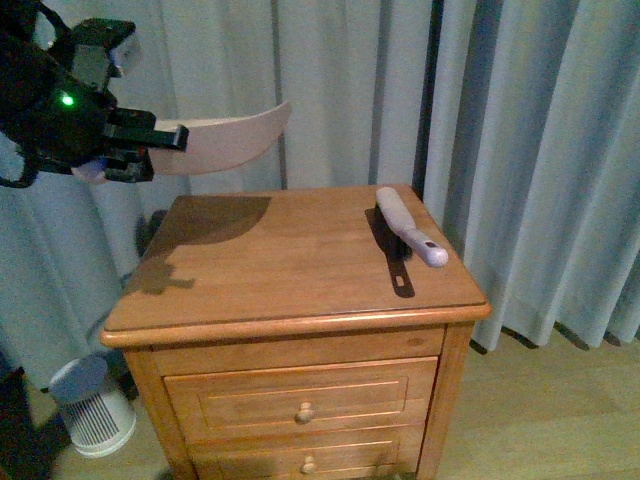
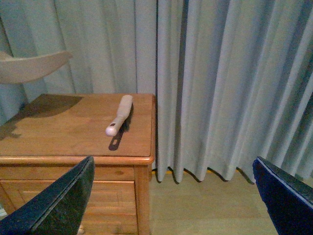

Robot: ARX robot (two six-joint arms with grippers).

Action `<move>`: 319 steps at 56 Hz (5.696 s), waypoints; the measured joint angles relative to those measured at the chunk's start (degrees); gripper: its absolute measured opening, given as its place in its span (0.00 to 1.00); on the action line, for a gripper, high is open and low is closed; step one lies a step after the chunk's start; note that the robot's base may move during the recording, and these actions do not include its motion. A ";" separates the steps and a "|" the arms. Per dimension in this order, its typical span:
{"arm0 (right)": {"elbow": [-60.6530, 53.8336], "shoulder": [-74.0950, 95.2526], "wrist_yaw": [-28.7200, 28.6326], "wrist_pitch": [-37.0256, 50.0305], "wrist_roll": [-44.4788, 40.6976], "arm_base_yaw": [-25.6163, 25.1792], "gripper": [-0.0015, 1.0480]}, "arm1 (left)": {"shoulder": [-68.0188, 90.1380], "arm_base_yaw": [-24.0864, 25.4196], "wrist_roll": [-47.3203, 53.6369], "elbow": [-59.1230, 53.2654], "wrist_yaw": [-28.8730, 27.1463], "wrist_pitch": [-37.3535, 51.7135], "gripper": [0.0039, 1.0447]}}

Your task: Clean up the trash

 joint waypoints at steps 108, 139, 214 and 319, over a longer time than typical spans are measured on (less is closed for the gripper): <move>0.00 0.00 0.00 0.00 0.00 0.00 0.93 | -81.81 -4.28 -0.37 -40.28 15.17 -16.00 0.26; 9.22 11.21 -11.74 1.07 14.67 -10.51 0.93 | -81.83 -4.31 -0.55 -40.28 15.12 -15.96 0.26; 93.96 112.96 -11.63 -24.90 15.02 2.14 0.93 | -81.90 -4.33 -0.72 -40.30 14.97 -15.96 0.25; 115.91 133.33 0.94 -31.74 16.11 11.32 0.93 | -81.90 -4.33 -0.72 -40.30 14.97 -15.96 0.25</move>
